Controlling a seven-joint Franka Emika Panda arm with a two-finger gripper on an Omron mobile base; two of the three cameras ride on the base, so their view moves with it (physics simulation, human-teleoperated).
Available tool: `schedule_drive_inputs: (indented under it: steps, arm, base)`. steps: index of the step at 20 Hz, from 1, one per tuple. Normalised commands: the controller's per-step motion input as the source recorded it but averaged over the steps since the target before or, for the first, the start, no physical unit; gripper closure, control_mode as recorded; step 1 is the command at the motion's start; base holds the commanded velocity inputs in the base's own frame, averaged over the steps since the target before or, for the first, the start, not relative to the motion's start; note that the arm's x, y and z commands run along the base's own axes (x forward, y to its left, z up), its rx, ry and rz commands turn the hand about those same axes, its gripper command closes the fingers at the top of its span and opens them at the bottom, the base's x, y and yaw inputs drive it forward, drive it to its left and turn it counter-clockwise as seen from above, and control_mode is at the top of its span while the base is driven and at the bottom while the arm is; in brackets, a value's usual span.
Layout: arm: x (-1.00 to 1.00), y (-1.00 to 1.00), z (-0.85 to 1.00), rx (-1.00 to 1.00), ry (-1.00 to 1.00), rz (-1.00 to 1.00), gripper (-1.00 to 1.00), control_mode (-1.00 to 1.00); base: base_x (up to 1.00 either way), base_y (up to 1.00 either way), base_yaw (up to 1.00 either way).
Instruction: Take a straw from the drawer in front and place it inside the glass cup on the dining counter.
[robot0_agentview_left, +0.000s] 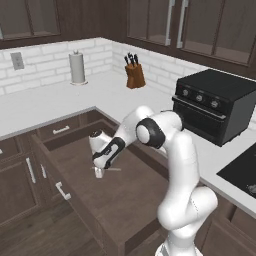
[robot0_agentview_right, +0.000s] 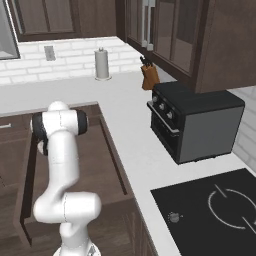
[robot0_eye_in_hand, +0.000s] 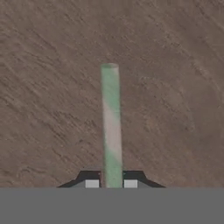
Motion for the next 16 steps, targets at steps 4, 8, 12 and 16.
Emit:
schedule_drive_inputs:
  steps: [4, 8, 12, 16]
  arm:
    - [-0.20, 0.00, 1.00, 0.00, -0.14, -0.31, 1.00, -1.00]
    - [-0.03, 0.00, 1.00, 0.02, -0.01, -0.41, 1.00, -1.00]
    - [-0.08, -0.09, 1.00, 0.04, 0.00, -0.45, 1.00, -1.00]
    - [-0.30, -0.29, 1.00, 0.04, -0.01, -0.40, 1.00, -1.00]
  base:
    - [0.00, 0.00, 0.00]
    - [0.00, 0.00, 0.00]
    - [0.00, 0.00, 0.00]
    - [0.00, 0.00, 0.00]
